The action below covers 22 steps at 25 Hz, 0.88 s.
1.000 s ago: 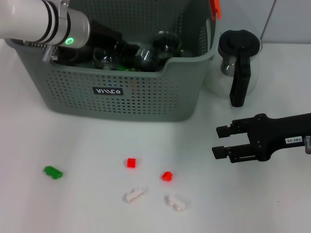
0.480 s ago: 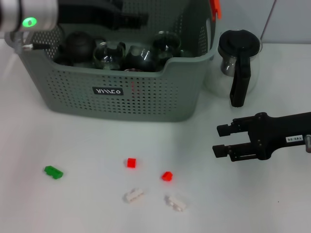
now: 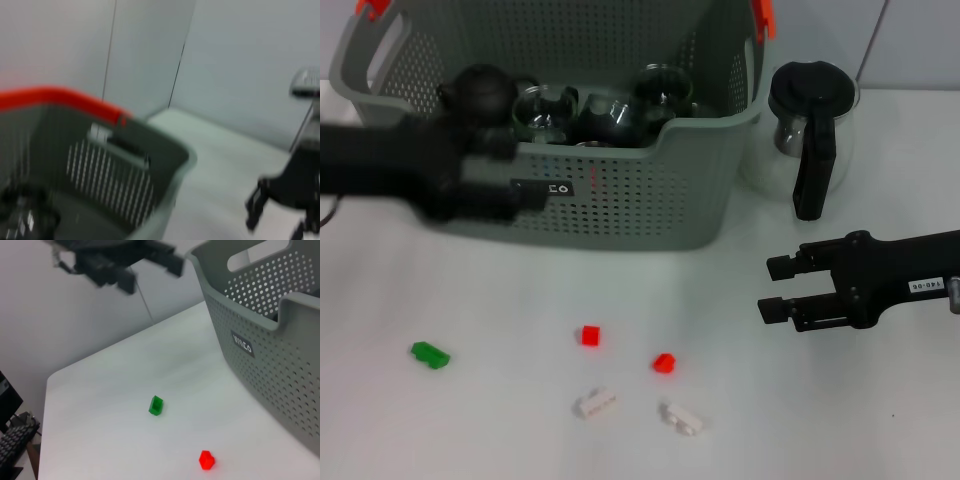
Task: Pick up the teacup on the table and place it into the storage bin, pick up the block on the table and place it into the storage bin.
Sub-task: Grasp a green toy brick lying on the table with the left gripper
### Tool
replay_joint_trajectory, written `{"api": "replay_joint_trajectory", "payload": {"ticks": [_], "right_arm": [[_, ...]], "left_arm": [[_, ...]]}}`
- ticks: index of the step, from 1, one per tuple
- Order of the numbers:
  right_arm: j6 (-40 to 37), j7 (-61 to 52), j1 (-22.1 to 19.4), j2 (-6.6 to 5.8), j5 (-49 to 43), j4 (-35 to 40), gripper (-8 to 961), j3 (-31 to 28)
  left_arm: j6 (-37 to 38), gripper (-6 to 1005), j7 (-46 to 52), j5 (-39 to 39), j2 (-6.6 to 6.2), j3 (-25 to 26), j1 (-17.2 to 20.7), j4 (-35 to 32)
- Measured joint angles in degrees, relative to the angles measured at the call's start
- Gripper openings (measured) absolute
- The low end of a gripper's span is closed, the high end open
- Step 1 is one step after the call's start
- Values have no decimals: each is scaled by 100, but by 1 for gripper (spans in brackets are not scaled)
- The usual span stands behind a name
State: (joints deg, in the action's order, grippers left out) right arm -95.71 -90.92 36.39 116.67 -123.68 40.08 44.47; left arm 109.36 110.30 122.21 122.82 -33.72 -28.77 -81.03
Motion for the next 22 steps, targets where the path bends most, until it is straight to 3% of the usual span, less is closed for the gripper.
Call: {"api": "replay_joint_trajectory", "payload": {"ticks": [3,9,19,22], "right_arm": [[-1,-1,9,-4,-10,0,700,0],[-1,-25,16,-4,-10,0,700,0],[38,4,36,-4,-29,0,700,35],[38,4,40,-4,-31,0,699,43]], "left_arm": [[281,797,70,619,-6,80,121,-362],[183,793,474,1908,129,-193,220,-738],[-397,789,2349,3955,146,-1337,-104,-157],[-510,786,2829,4136,108,-1608,-308,213]]}}
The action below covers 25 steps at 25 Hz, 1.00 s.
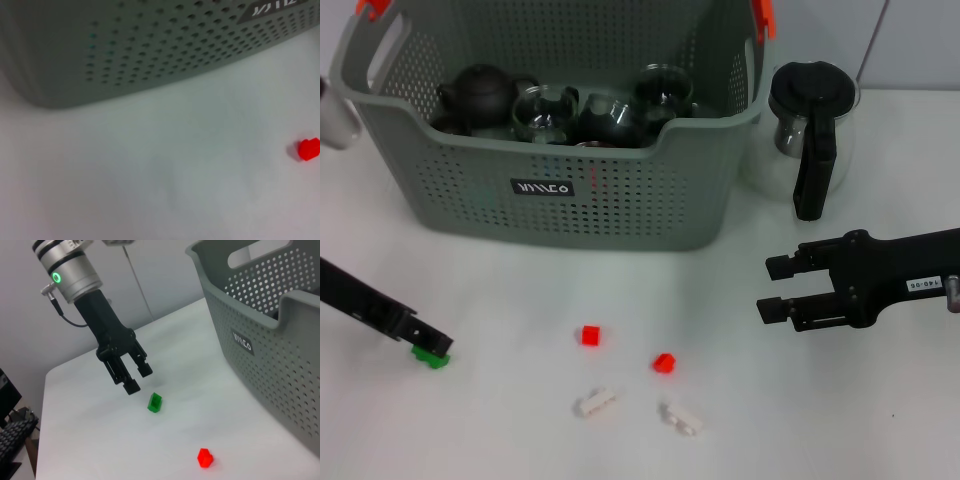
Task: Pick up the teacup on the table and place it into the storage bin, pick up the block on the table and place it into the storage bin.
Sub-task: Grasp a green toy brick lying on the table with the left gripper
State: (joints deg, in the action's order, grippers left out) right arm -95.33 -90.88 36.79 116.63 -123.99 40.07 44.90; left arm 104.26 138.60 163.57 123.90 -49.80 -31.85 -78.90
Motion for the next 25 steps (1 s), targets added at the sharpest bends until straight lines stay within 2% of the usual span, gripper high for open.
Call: {"api": "replay_joint_trajectory", "payload": {"ticks": [7,17,23,25], "right_arm": [[-23,0,-36,0,-3,-1,699,2],[-38,0,-59,0,-9,-41,701,5],[-19,8,-66,0,-13,-48,701,10],[-9,13,-67,0,-17,-51,700,10]], "left_arm": [[-90,780,359,12,-49,-273,-168,281],[-132,761,1048,29,-226,-532,-422,669],[-334,647,878,33,-240,-929,-378,702],[-417,649,846,34,-243,-1031,-373,739]]}}
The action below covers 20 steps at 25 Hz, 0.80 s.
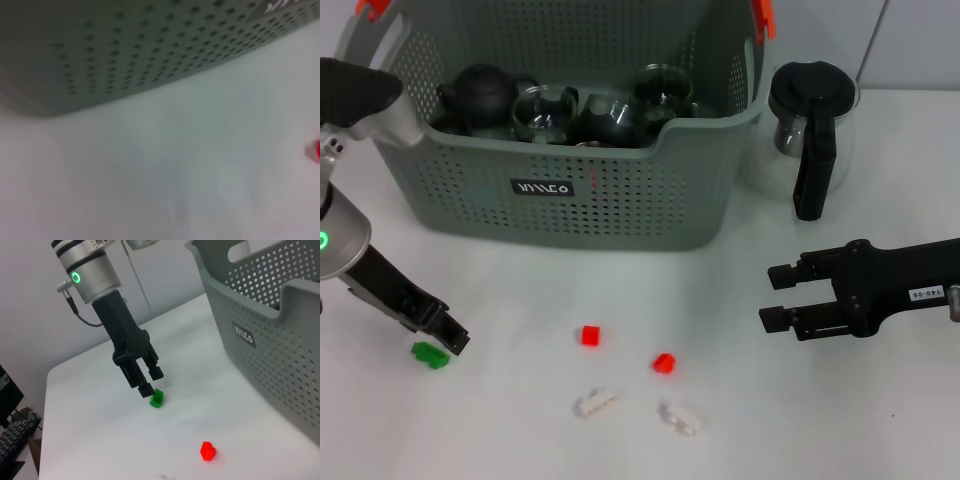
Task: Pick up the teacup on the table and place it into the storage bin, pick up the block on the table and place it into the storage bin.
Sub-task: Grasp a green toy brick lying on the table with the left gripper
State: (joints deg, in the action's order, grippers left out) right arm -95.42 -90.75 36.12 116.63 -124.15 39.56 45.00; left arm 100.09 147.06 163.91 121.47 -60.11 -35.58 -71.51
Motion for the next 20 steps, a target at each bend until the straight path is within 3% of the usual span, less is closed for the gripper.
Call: {"api": "replay_joint_trajectory", "payload": {"ticks": [6,20], "right_arm": [[11,5,-1,0,-5,5,700,0],[0,6,-49,0,-13,19,699,-1]], "left_arm": [[-167,655,15,14,-38,-295,-38,245],[-251,669,225,19,-115,-233,-25,275]]}}
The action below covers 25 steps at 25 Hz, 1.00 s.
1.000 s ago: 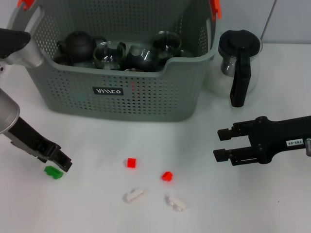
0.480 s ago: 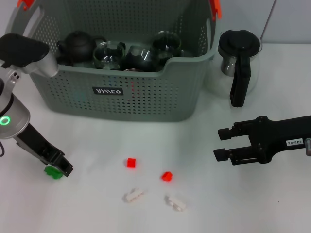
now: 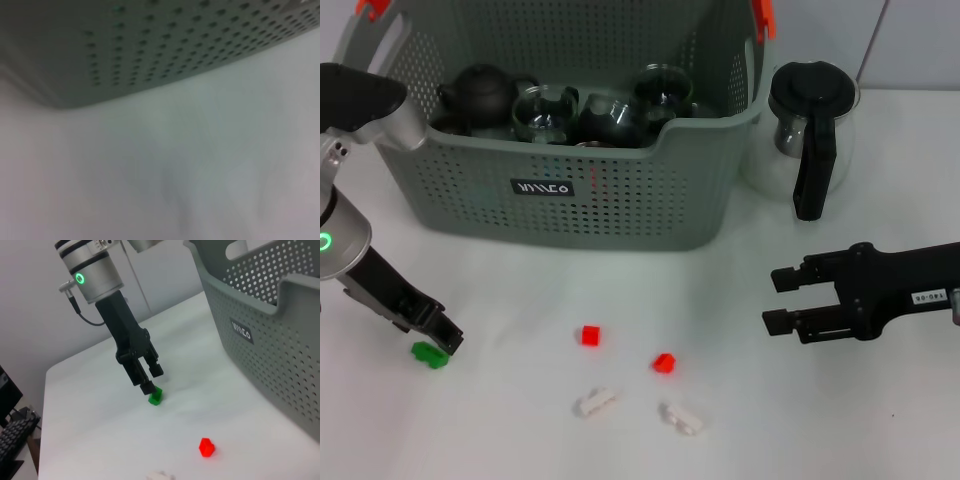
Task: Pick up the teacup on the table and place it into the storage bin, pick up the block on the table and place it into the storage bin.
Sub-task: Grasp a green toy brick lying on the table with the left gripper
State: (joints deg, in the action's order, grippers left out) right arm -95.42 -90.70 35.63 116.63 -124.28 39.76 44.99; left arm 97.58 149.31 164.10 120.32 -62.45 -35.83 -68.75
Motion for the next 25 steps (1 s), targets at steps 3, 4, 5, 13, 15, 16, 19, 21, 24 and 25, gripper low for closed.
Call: {"api": "replay_joint_trajectory", "payload": {"ticks": [3,4,5,13,15,16,19,21,24,25], "right_arm": [[-7,0,-11,0,0,2,699,0],[-8,0,-11,0,0,3,699,0],[-8,0,-12,0,0,3,699,0],[-12,0,-13,0,0,14,700,0],[-12,0,-13,0,0,15,700,0],[-12,0,-13,0,1,14,700,0],[-12,0,-13,0,1,14,700,0],[-17,0,-13,0,0,21,701,0],[-21,0,-13,0,0,25,701,0],[-21,0,-13,0,0,25,701,0]], "left_arm": [[-3,676,-22,0,-31,-38,8,28],[-9,681,-41,0,-43,-54,10,42],[-12,687,-60,0,-47,-57,11,53],[66,728,-142,0,-46,-60,15,67],[84,740,-149,0,-45,-95,9,99],[86,746,-153,0,-45,-121,6,119],[68,764,-154,0,-49,-224,6,125],[38,776,-157,-1,-50,-295,14,101],[7,794,-161,-1,-51,-357,18,86],[-11,792,-161,-1,-51,-379,18,88]]}}
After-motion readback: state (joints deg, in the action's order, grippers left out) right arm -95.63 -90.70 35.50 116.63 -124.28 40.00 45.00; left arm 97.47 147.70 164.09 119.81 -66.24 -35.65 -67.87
